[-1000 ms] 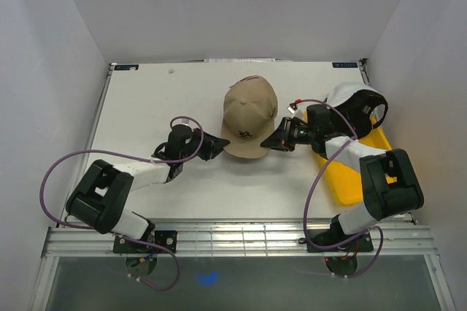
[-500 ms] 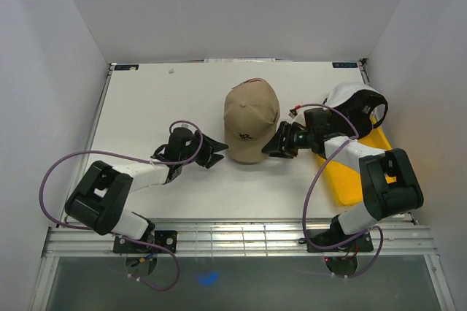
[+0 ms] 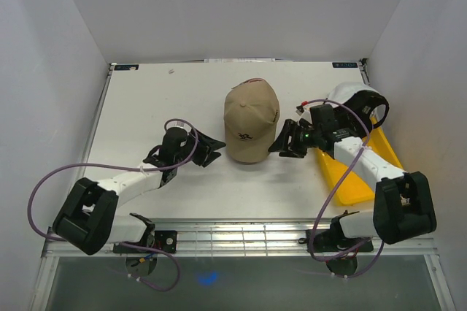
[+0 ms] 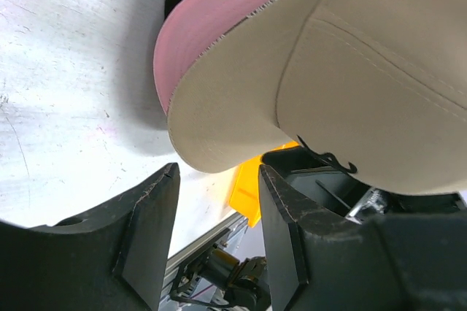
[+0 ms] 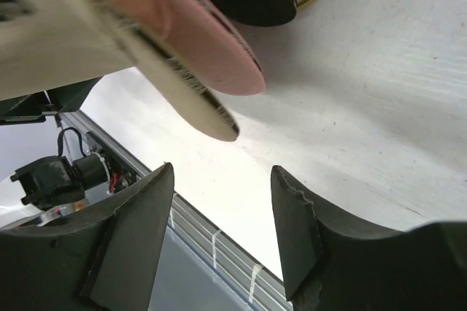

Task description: Stack the hats

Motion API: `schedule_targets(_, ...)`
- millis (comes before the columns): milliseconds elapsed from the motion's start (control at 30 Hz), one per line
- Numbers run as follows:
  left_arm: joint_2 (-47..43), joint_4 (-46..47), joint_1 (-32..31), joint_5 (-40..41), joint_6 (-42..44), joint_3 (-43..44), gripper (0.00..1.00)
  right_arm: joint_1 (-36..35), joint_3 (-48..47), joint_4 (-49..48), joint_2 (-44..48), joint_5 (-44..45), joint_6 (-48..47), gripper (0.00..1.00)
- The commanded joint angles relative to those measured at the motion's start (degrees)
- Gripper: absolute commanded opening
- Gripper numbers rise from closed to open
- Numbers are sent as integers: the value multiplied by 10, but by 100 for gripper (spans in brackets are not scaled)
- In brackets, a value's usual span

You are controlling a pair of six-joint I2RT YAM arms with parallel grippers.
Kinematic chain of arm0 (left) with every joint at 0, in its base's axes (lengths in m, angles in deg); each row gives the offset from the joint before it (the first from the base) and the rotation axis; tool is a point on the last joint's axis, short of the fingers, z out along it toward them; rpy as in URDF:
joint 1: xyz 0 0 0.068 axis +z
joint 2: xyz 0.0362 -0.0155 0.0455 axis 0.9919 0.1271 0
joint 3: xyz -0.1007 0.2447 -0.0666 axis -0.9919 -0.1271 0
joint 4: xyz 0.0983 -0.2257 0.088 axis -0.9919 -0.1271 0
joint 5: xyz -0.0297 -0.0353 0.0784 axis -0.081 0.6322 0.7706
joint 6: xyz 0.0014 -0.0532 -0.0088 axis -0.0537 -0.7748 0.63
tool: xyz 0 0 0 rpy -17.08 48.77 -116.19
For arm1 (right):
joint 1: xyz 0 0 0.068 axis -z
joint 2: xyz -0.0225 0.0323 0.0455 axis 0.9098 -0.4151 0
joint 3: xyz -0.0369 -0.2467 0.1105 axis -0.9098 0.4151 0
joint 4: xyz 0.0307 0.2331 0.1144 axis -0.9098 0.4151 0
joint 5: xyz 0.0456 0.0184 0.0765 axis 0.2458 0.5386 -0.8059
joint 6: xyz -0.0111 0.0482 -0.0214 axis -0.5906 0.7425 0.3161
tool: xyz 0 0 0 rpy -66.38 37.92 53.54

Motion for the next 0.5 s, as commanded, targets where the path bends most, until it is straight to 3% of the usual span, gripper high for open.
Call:
schedule_targets(0,-40,-42,0,11,27,17,57,-2,-51,76,51,36,-43,61)
schedule_targets(233,-91,-96,0,18,60,40,57,-1,-170,146,89,90,-58,63)
schedule_targets(467,-128,-183,-3,24,111,108,56,-8,-337,152,-33,112,-72,68)
